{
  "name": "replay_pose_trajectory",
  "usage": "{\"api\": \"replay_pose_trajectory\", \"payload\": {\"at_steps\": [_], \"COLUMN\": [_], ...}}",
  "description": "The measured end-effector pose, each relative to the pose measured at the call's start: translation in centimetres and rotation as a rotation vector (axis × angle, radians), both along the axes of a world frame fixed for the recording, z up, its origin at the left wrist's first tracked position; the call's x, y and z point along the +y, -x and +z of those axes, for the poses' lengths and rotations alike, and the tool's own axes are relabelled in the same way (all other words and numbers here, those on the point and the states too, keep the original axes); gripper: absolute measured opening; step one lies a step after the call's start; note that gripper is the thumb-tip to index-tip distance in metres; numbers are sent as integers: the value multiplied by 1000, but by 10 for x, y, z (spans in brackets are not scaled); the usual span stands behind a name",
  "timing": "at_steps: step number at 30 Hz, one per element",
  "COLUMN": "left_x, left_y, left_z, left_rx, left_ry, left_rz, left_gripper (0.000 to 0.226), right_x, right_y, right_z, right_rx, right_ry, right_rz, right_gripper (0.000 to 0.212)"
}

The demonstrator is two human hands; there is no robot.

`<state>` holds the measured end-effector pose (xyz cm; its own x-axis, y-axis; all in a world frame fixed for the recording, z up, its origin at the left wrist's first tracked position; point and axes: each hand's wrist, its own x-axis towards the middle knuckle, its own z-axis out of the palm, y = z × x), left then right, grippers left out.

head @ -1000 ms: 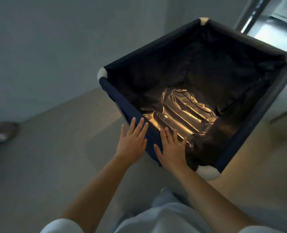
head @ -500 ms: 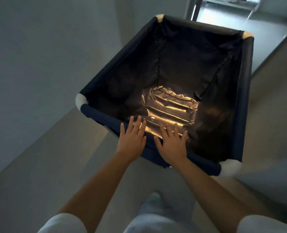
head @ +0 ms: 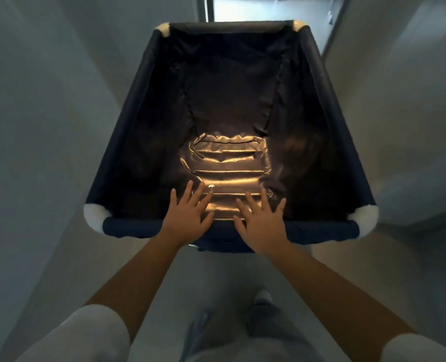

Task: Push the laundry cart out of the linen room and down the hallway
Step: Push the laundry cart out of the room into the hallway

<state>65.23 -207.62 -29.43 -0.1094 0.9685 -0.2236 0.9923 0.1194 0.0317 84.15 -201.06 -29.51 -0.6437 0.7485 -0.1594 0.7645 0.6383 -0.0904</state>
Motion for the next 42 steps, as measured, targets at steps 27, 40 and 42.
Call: {"api": "replay_pose_trajectory", "payload": {"at_steps": [27, 40, 42], "left_x": [-39, -52, -54], "left_y": [-89, -161, -172], "left_z": [21, 19, 19], "left_rx": [-137, -152, -159], "left_ry": [70, 49, 48], "left_rz": [185, 262, 274], "left_gripper": [84, 95, 93], "right_x": [7, 32, 34], "right_y": [-88, -134, -141], "right_z": [19, 13, 14], "right_rx": [68, -27, -35], "right_ry": [73, 21, 14], "right_rz": [303, 466, 487], "right_gripper": [81, 101, 100]}}
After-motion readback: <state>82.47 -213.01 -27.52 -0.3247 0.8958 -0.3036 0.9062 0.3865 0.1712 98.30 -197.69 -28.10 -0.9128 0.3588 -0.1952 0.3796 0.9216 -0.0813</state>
